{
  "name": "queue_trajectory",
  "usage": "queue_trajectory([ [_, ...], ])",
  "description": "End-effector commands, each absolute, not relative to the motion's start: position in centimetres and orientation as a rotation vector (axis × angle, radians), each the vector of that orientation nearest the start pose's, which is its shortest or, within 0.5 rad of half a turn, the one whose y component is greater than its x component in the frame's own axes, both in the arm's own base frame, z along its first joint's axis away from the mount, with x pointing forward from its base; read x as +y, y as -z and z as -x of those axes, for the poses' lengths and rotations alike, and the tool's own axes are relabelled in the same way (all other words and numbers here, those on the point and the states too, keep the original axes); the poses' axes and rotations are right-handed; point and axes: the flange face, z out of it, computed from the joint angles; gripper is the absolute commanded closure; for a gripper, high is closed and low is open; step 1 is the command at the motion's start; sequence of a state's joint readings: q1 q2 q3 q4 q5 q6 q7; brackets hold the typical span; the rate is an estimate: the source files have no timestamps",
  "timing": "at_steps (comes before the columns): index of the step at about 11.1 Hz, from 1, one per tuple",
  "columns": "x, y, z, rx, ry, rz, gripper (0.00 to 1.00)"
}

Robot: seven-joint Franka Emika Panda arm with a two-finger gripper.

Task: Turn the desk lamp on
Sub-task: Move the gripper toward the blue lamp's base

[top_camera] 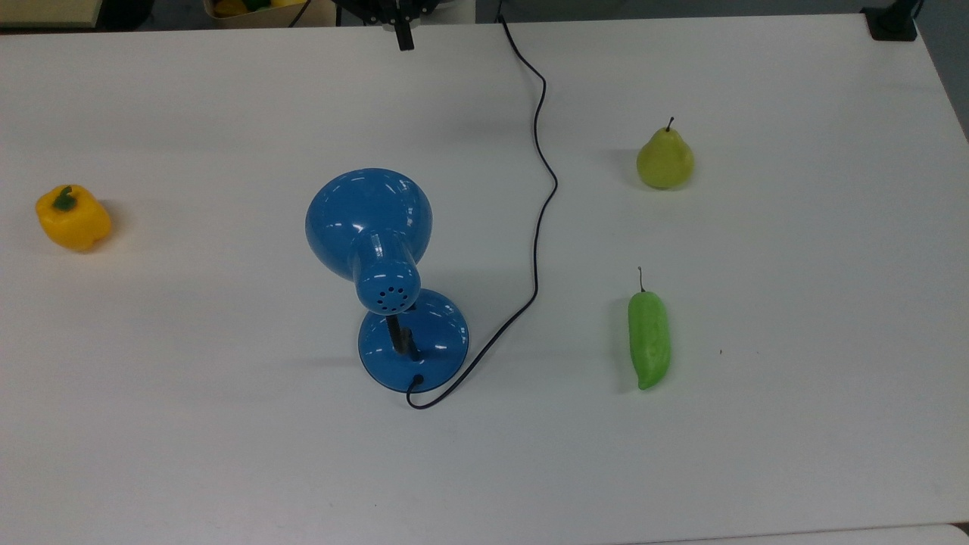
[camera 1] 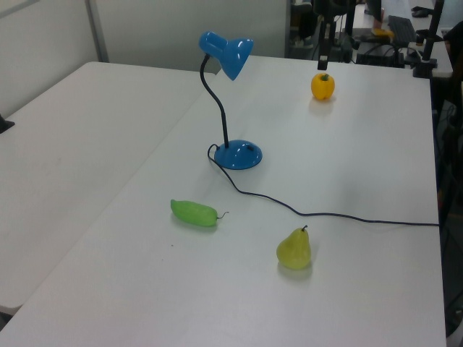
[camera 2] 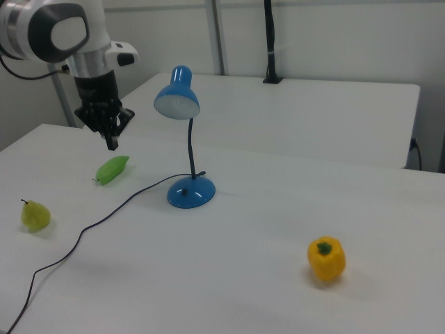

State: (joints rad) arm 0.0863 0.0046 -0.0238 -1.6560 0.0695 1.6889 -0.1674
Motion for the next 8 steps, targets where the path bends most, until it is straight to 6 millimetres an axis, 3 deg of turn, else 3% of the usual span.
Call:
queue_trajectory([
  [1, 4.6, -55.5, -57.0, -0.384, 0.011, 3.075, 1.00],
  [6, 4.6, -49.0, -59.0, -0.394, 0.109, 3.110, 1.00],
  [8, 4.6, -47.5, -59.6, -0.391, 0.171, 3.113, 1.00],
])
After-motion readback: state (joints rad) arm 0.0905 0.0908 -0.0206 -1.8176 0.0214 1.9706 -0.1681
